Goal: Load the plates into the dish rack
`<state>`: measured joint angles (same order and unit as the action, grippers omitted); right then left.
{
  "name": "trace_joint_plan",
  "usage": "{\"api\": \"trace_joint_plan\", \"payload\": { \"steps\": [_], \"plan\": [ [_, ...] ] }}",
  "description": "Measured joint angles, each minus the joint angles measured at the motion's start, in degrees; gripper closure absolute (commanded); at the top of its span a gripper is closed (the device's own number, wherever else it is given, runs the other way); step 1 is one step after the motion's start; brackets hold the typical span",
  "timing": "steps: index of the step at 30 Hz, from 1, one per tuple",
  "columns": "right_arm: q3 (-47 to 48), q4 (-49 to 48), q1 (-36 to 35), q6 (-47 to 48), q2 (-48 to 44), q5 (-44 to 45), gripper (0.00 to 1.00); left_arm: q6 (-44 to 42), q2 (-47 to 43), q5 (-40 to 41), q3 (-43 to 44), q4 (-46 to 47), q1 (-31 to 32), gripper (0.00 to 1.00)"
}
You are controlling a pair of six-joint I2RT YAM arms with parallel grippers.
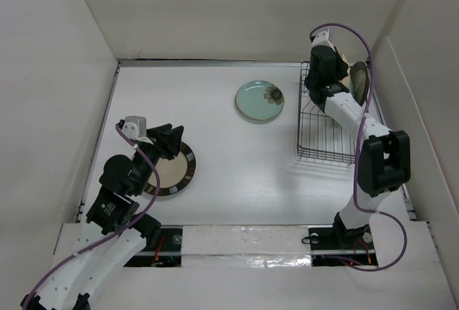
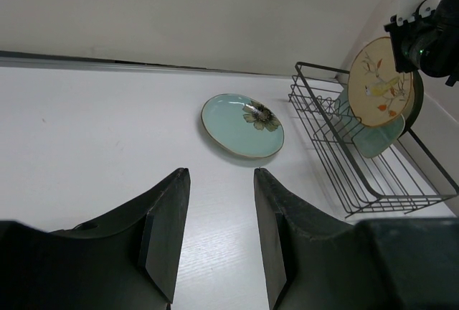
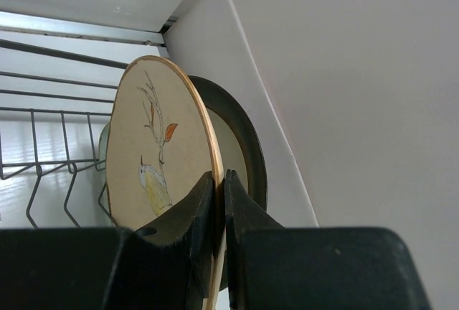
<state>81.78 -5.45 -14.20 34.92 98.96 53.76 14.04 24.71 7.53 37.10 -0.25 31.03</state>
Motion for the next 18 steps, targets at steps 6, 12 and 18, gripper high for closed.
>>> {"api": "trace_joint_plan", "payload": {
  "steps": [6,12,18],
  "plan": [
    [0.0,-0.5,0.0,-0.2,0.1,1.4,1.00,0.0,0.4,0.0,0.0,0.0,0.0,0.62],
    [-0.3,-4.2,0.0,1.5,1.1,6.1,1.00,0.0,0.6,-0.1,0.0,0.0,0.0,0.62],
    [-0.6,-6.0,-0.8,3.0,1.1,7.8,1.00,0.0,0.5,0.0,0.0,0.0,0.0,0.62]
  ]
}}
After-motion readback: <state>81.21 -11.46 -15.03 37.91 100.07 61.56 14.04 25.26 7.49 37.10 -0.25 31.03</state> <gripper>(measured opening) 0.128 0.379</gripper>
